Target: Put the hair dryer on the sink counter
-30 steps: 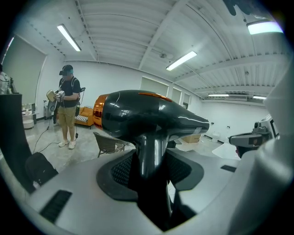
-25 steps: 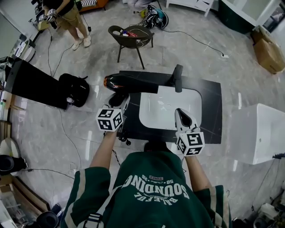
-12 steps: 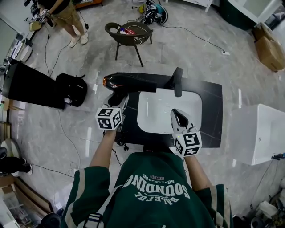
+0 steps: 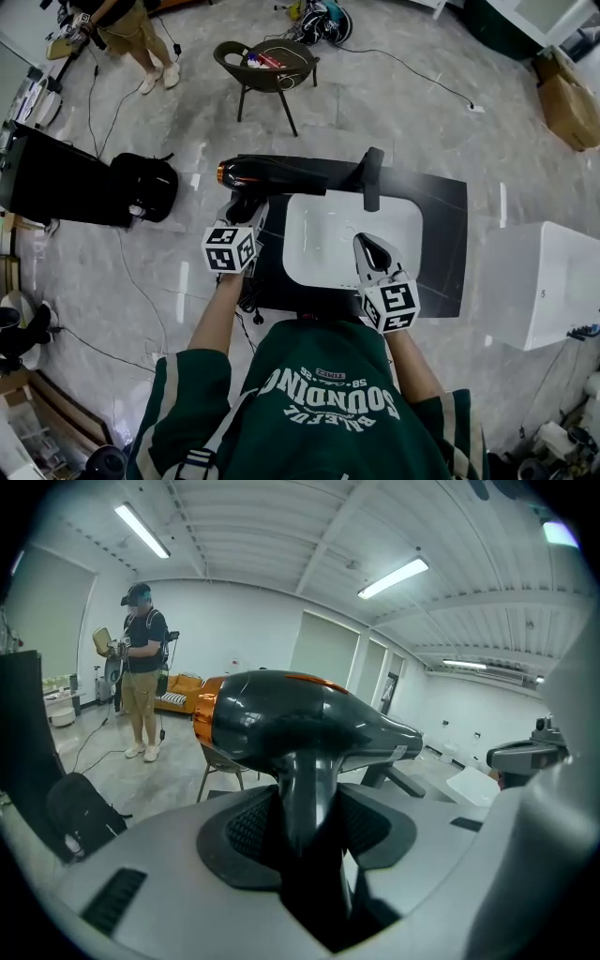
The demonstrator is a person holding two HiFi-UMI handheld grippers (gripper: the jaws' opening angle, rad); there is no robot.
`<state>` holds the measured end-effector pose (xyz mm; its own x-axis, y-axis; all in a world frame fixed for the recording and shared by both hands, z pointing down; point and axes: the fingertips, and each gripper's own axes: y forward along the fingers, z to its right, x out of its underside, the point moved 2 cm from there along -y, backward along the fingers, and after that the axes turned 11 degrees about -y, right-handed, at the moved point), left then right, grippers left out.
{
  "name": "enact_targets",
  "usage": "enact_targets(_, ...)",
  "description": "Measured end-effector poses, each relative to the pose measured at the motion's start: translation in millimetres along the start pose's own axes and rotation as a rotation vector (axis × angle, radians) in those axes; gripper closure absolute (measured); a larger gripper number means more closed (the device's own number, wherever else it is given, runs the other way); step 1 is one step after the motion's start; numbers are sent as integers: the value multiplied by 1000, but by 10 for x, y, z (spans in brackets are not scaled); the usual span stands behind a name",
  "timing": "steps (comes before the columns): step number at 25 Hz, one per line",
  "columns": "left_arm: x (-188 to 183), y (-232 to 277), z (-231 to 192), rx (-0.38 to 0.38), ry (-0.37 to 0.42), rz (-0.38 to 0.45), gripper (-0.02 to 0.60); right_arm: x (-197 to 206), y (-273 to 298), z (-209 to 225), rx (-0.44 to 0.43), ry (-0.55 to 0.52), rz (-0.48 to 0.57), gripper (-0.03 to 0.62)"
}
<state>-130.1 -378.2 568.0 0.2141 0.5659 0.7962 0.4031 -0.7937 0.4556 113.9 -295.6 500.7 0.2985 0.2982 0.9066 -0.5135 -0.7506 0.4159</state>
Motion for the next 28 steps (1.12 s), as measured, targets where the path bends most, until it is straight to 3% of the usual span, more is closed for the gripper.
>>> enact_targets(28,279,792,-402,-59,-53,-113,398,356,432,235,-25,63,-91,549)
